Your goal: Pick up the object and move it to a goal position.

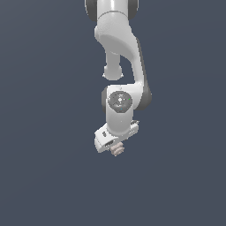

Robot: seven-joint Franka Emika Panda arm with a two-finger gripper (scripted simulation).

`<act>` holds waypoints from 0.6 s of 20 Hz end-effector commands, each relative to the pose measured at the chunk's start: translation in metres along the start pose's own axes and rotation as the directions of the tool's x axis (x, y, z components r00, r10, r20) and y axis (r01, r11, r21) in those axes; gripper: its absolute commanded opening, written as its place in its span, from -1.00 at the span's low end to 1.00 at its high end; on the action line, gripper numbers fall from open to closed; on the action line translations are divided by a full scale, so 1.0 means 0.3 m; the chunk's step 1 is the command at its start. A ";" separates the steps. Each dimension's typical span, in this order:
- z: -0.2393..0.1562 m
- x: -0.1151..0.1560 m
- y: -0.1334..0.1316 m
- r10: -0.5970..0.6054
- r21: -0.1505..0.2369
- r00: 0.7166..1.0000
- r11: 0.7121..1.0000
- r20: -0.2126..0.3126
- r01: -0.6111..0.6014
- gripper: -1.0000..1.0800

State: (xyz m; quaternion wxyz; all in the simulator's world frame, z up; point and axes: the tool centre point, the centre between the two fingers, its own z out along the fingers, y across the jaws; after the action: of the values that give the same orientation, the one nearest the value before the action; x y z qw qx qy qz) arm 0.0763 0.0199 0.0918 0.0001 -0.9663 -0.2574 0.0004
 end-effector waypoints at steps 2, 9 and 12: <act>0.005 0.000 0.000 0.000 0.000 1.000 1.000 0.000 0.000 0.92; 0.105 -0.001 -0.002 -0.004 0.000 1.000 1.000 -0.001 0.004 0.92; 0.151 -0.002 -0.001 -0.005 0.000 1.000 1.000 -0.001 0.005 0.92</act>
State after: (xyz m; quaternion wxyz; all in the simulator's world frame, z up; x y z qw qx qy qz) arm 0.0755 0.0200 0.0533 0.0001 -0.9658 -0.2594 0.0004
